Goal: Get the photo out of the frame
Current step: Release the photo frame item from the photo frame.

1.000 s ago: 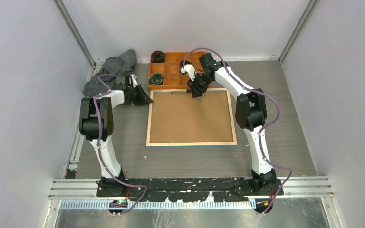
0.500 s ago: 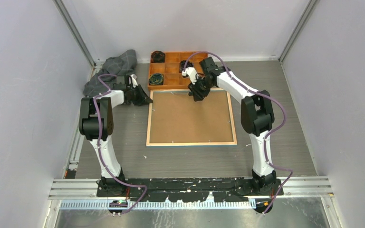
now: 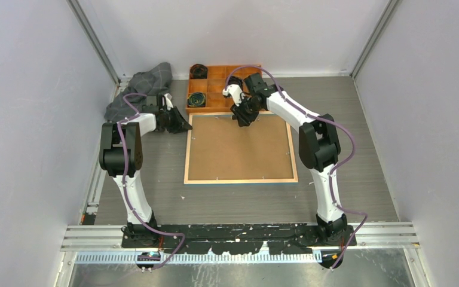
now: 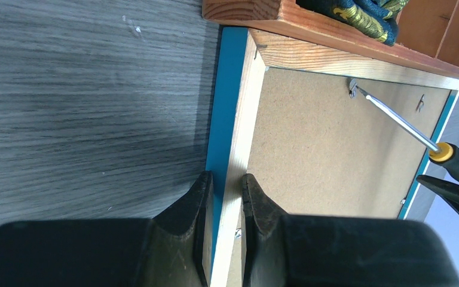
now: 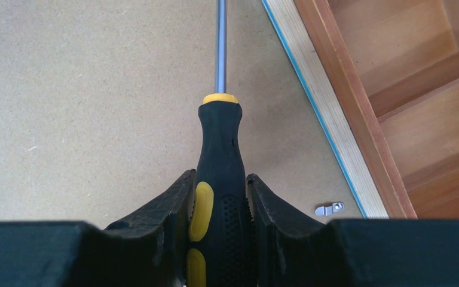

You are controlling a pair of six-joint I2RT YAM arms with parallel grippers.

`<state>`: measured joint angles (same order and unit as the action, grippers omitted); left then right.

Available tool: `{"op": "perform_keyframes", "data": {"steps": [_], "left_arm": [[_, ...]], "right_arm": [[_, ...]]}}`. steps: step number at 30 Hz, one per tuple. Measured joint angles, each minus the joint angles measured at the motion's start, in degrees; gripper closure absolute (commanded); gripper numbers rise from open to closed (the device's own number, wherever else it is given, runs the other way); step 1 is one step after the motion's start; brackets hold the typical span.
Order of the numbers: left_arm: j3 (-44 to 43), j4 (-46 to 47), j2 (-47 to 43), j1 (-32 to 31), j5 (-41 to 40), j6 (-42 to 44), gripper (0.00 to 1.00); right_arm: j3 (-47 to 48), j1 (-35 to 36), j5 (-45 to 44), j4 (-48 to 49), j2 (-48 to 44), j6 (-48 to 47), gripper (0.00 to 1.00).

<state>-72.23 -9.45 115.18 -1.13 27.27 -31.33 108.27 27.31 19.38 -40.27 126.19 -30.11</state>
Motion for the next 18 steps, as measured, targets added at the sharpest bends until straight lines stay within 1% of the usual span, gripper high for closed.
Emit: {"op": "perform_keyframes", "data": {"steps": [18], "left_arm": [[-0.1,0.0,0.1,0.1,0.3,0.0,1.0]], "right_arm": [[0.8,0.6,0.6,-0.6,1.7,-0.6,0.99]]}}
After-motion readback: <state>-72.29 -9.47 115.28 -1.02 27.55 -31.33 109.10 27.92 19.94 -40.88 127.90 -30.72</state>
